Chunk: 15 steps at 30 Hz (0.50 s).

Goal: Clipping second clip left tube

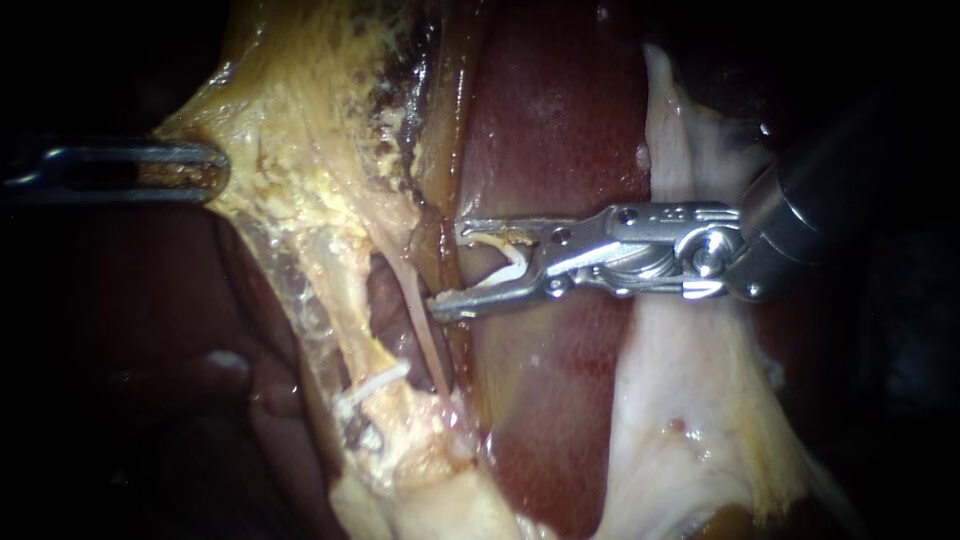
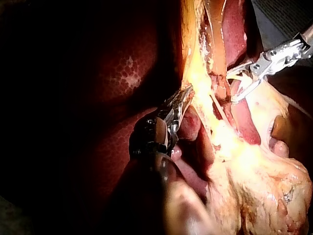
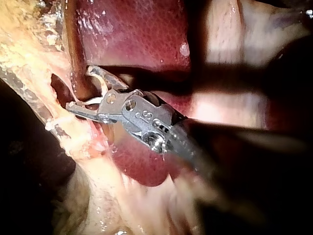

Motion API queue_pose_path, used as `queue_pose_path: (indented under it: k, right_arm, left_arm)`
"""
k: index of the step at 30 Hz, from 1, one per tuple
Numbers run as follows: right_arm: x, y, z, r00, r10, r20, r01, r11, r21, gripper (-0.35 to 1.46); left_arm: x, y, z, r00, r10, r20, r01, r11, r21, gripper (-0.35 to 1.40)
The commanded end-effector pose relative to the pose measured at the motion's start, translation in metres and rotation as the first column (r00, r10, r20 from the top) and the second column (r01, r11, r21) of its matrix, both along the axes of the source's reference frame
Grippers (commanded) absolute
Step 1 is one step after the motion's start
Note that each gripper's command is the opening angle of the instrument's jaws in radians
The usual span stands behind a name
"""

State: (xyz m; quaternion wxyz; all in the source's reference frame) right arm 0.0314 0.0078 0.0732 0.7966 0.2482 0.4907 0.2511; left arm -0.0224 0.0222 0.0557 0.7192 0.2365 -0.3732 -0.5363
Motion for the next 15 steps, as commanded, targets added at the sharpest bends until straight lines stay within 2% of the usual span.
queue_pose_path:
  k: [1, 15]
  right_arm:
    - [0.0000, 0.0000, 0.0000, 1.0000, 0.000, 0.000, 0.000, 1.000, 0.000, 0.58]
    - [0.0000, -0.0001, -0.0002, 1.0000, -0.001, 0.000, 0.001, 1.000, 0.000, 0.58]
  left_arm:
    - [0.0000, 0.0000, 0.0000, 1.0000, 0.000, 0.000, 0.000, 1.000, 0.000, -0.35]
    - [0.0000, 0.0000, 0.0000, 1.0000, 0.000, 0.000, 0.000, 1.000, 0.000, -0.35]
